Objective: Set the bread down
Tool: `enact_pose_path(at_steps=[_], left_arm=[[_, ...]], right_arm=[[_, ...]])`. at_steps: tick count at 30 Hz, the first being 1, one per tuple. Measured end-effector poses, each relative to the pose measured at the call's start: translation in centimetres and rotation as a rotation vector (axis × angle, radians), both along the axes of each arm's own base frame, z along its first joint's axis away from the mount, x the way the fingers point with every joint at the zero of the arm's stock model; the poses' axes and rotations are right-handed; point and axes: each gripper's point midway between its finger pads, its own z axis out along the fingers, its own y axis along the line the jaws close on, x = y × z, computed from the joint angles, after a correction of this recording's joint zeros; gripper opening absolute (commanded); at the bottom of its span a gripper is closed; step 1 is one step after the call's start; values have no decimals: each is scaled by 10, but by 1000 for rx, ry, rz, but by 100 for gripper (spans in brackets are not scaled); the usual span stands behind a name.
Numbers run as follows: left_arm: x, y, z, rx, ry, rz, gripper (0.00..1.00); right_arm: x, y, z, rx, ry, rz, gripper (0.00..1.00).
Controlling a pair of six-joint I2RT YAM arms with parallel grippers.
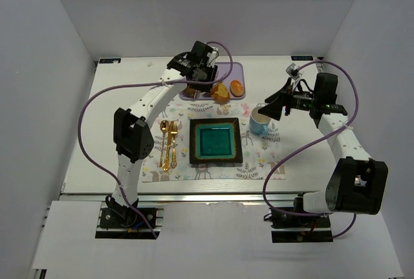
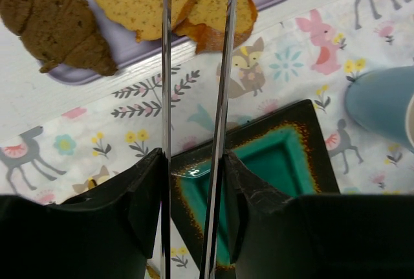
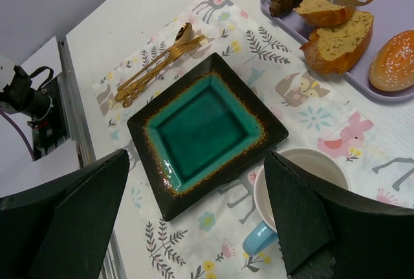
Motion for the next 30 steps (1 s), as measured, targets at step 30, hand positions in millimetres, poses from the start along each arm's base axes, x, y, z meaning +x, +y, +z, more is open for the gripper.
enact_pose_path(at_steps=[30], left_arm=[[-9,14,-29,203,-28,4,17]], right_arm=[[-1,1,1,7,2,5,89]])
